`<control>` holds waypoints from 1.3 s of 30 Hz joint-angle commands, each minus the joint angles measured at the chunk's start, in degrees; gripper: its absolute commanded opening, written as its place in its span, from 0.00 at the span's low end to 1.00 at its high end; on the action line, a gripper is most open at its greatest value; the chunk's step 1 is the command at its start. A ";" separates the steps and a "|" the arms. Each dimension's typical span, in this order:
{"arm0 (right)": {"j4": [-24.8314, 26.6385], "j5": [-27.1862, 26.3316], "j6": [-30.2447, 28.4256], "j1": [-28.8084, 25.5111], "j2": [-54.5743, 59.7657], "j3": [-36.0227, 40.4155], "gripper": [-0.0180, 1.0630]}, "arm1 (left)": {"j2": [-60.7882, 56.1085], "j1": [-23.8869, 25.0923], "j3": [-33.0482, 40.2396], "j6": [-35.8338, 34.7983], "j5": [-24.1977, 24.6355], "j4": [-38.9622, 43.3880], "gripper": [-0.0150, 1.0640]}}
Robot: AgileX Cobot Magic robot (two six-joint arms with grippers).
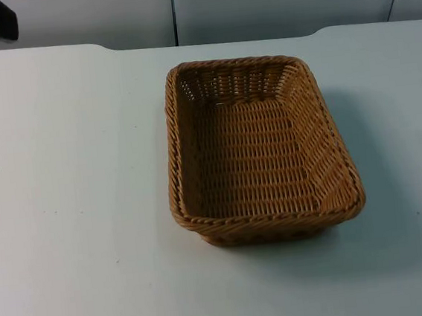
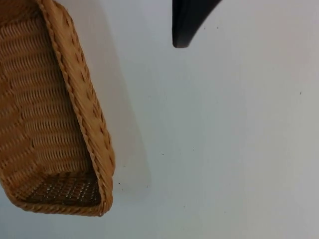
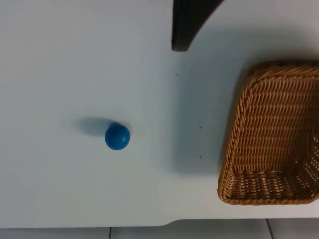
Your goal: Pick up the basket with the left hand and place the ball into the basket with the right hand.
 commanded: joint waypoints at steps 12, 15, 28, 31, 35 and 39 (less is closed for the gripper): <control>-0.56 -0.51 0.00 -0.40 -0.21 0.49 0.98 | 14.66 -0.05 -11.75 1.49 2.98 -2.02 0.99; -0.78 -0.51 0.58 -0.40 -0.21 0.49 0.98 | 18.30 -1.31 -13.95 1.49 2.99 -2.78 0.99; -1.61 -0.51 1.60 -0.40 -0.21 0.49 0.98 | 35.03 -9.69 -22.75 0.90 2.98 -3.01 0.99; -1.61 -0.51 1.60 -0.40 -0.21 0.49 0.97 | 37.35 -11.26 -24.36 0.90 3.09 -3.01 0.99; -1.61 -0.51 1.60 -0.40 -0.21 0.49 0.97 | 40.80 -13.74 -27.39 0.29 3.09 -3.13 0.99; -1.61 -0.51 1.60 -0.40 -0.21 0.49 0.97 | 44.21 -15.46 -31.20 -2.15 3.24 -3.00 0.99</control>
